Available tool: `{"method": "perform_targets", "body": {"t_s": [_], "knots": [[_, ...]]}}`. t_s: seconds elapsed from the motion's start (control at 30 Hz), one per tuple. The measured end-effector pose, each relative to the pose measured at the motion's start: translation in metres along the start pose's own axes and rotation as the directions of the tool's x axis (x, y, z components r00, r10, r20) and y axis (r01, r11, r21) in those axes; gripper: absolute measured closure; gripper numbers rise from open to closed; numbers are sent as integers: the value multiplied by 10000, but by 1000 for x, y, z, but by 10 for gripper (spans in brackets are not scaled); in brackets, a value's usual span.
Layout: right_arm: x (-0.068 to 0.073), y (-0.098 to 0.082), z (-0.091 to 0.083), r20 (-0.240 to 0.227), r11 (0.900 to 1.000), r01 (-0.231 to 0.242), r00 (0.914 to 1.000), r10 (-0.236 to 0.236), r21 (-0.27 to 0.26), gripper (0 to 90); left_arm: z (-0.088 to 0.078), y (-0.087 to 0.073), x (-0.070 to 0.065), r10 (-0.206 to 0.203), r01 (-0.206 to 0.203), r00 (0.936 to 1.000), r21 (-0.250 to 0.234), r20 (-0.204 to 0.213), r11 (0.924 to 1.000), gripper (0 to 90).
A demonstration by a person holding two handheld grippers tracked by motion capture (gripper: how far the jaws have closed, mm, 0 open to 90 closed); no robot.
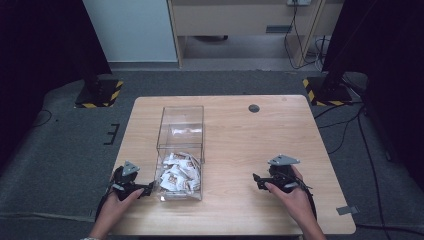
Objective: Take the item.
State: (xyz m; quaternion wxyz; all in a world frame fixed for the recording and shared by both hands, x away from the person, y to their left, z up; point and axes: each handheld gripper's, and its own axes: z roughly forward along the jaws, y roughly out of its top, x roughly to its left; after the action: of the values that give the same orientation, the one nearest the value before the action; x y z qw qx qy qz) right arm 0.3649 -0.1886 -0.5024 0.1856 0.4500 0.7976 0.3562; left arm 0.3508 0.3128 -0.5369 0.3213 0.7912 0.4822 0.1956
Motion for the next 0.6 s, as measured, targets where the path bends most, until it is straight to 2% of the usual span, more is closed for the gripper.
{"method": "perform_targets", "body": {"t_s": [0.23, 0.6], "knots": [[9, 19, -5, -131, 9992, 376, 9992, -377, -112, 217, 0, 0, 0, 0, 0, 10000, 1, 1, 10000, 0], [24, 43, -13, -476, 9965, 830, 9954, -833, -81, 226, 0, 0, 0, -3, 3, 10000, -3, 1, 10000, 0]]}}
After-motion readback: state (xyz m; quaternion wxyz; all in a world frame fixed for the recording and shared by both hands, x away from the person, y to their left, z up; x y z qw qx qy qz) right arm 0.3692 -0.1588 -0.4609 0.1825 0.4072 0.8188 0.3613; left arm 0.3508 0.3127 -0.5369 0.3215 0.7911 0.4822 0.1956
